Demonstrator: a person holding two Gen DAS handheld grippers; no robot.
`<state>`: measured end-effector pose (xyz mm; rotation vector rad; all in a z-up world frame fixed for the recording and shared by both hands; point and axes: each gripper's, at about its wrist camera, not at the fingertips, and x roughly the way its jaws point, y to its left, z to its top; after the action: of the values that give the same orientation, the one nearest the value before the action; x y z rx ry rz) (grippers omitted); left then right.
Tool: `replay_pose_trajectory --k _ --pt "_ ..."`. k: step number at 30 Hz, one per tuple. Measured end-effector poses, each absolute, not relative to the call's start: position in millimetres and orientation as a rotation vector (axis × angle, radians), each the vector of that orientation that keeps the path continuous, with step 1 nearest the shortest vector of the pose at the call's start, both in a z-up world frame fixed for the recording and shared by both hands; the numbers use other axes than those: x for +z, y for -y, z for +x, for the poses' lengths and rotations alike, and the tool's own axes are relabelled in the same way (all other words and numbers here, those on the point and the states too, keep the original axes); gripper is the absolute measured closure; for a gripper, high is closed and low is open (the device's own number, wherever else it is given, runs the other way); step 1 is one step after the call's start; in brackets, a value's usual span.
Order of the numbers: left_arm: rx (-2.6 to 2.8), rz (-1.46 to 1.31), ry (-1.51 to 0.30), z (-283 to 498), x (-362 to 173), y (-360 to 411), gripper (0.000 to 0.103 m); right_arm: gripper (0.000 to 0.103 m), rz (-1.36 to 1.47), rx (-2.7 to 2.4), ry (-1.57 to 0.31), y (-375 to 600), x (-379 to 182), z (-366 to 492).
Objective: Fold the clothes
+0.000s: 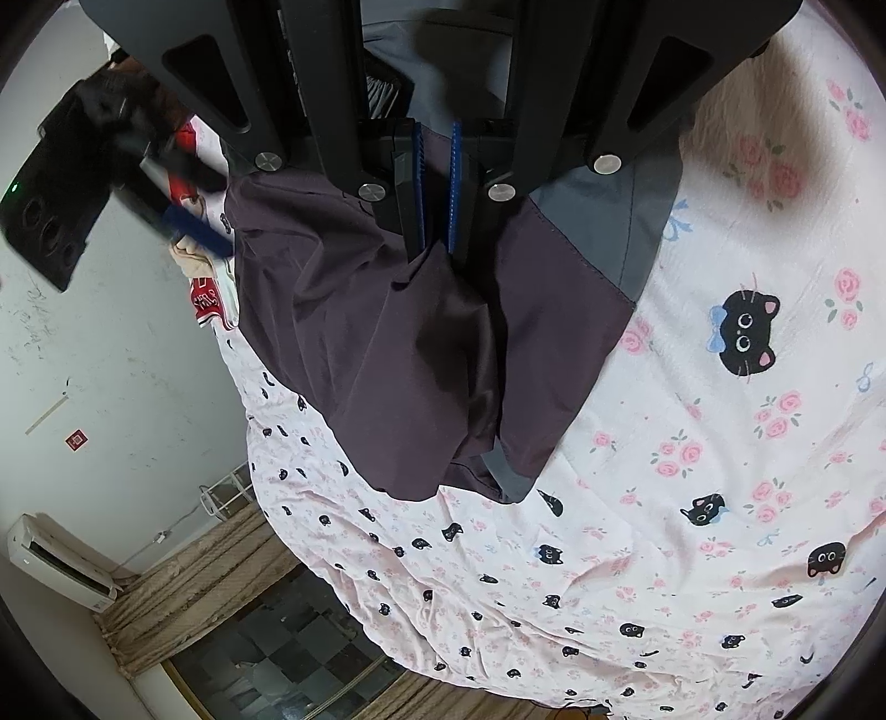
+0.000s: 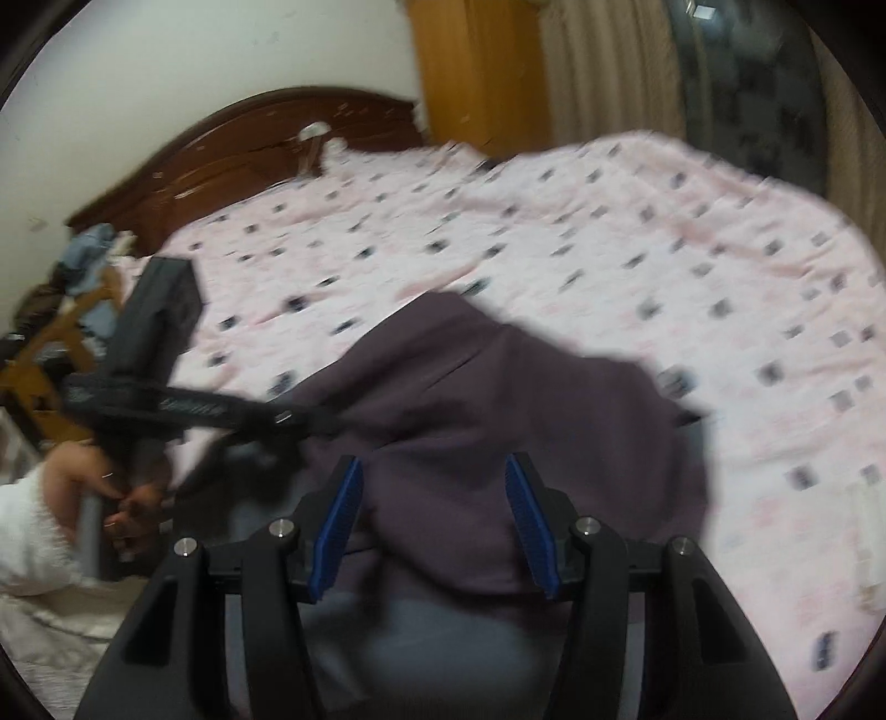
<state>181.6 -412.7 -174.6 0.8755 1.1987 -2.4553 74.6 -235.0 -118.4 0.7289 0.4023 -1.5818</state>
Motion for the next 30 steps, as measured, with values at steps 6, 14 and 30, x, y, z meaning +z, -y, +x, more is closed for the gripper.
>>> replay_pose_trajectory --k 6,14,30 --pt "-2.444 0.884 -1.208 182.5 -176.3 414.1 0.096 0.048 0.835 -1.472 -0.502 238.2 -156.2 91.9" --pt "-2.472 0.767 -1.209 192.2 -155.2 417.1 0.089 0.048 0.875 -1.446 -0.482 232.4 -159.7 88.7" --pt "-2.595 0.721 -1.055 136.7 -117.3 436.1 0.088 0.043 0.89 -1.483 -0.485 231.0 -159.4 83.3"
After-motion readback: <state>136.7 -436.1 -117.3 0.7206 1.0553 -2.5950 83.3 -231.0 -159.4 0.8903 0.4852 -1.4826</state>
